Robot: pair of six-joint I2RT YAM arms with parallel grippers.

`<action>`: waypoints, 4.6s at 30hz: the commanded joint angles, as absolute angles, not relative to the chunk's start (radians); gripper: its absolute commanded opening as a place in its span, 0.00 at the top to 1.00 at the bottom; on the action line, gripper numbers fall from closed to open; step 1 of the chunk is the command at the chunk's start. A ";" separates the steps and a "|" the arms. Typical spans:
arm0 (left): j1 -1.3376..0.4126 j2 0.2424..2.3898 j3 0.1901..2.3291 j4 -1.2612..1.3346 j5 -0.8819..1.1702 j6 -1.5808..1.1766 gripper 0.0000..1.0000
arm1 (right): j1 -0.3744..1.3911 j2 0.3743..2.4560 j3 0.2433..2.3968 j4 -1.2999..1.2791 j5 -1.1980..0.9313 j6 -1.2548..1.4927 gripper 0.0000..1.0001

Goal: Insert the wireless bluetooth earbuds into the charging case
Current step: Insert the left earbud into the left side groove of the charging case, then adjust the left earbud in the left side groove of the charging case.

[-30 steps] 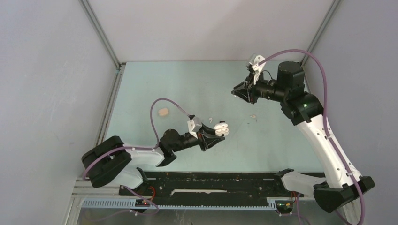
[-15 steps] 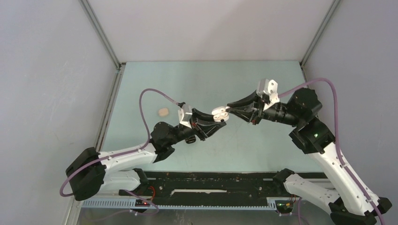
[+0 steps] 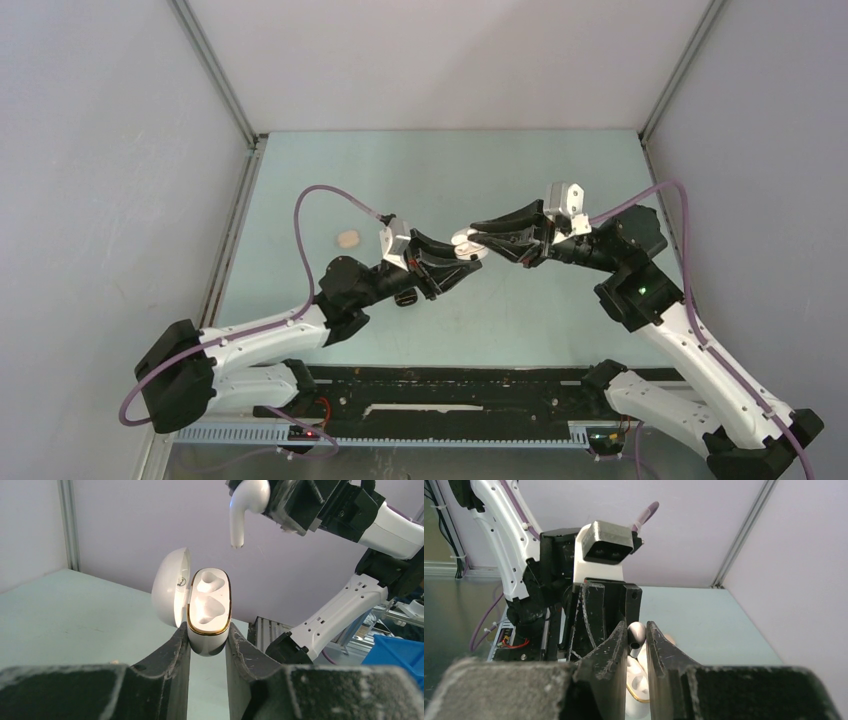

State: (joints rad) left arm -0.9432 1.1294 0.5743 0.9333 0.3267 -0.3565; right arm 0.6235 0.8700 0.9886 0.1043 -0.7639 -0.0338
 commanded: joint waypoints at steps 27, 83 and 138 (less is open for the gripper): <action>-0.948 1.093 0.618 0.935 0.377 -0.371 1.00 | 0.670 0.886 0.933 0.148 -0.763 -0.158 1.00; -0.946 1.068 0.600 0.923 0.340 -0.339 1.00 | 0.684 0.893 0.980 0.079 -0.800 -0.157 1.00; -0.976 1.059 0.607 0.737 0.304 -0.169 1.00 | 0.637 1.061 1.415 -0.674 -0.782 -0.357 0.18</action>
State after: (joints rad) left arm -0.9531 1.0832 0.5770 0.8223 0.3382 -0.2768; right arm 0.6640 0.9920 1.2919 -0.4492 -0.7403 -0.3229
